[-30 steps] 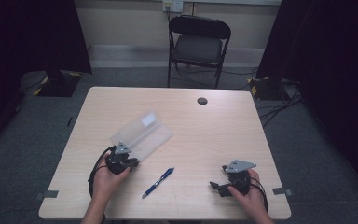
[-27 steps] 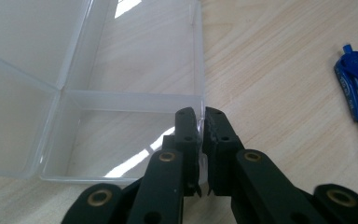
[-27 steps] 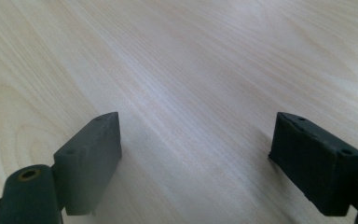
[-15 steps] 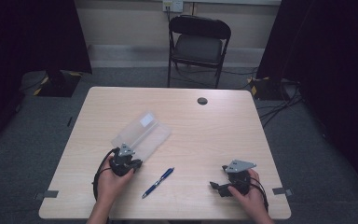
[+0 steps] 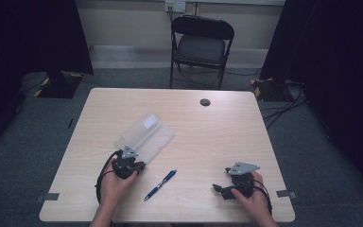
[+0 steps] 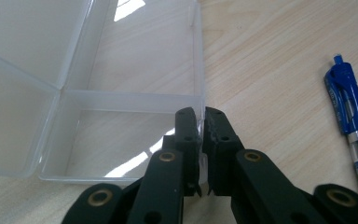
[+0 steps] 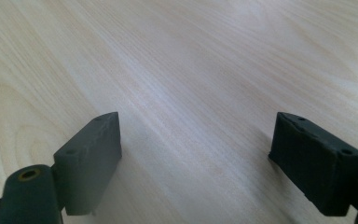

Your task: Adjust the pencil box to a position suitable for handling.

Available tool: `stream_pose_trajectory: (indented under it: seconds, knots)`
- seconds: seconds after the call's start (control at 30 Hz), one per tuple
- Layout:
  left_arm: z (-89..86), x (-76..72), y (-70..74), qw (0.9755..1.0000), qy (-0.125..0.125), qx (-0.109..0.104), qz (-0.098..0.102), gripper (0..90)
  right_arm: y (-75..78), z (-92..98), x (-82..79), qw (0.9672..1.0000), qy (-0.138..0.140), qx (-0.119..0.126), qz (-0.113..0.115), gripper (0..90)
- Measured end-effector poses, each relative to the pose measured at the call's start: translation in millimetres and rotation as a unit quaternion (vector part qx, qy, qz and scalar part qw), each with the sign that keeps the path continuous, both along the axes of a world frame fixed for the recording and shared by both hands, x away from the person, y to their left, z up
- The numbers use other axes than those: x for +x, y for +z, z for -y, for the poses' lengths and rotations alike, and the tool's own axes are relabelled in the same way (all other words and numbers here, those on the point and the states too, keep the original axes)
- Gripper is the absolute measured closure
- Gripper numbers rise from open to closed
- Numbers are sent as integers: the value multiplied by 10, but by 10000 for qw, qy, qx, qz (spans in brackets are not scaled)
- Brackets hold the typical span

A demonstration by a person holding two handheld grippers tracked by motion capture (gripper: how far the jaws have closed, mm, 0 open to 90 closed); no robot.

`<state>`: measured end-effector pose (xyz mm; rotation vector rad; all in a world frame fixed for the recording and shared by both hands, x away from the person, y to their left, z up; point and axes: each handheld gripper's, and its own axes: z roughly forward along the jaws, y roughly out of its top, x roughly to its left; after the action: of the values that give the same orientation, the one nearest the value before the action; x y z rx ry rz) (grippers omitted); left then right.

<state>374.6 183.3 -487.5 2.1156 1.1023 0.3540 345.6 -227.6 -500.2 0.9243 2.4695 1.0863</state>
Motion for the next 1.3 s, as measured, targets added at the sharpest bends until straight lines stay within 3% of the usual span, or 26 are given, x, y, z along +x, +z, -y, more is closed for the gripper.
stream_pose_trajectory:
  seconds: [0.1,0.33,0.4,0.6,0.77,0.9,1.03,1.3]
  knots:
    - [-1,0,-1,9999,-7,-159,2,780,0,0,0,10000,0,0,-1,152]
    - [2,-32,94,9997,-137,-169,105,755,0,0,0,10000,0,1,0,152]
    - [3,-33,111,9998,-176,-13,128,753,0,0,0,10000,0,1,-1,152]
    - [-18,-26,62,9999,-104,66,15,766,0,0,0,10000,0,0,0,152]
    - [-44,-37,58,9998,-58,189,20,837,0,0,0,10000,-1,0,-1,152]
    - [-61,-35,59,9998,-13,211,11,835,0,0,0,10000,0,1,-1,152]
    - [-61,-51,59,9999,-71,134,6,814,0,0,0,10000,0,1,-1,152]
    - [-94,-123,156,9997,-102,-126,190,726,0,0,0,10000,0,1,-2,152]
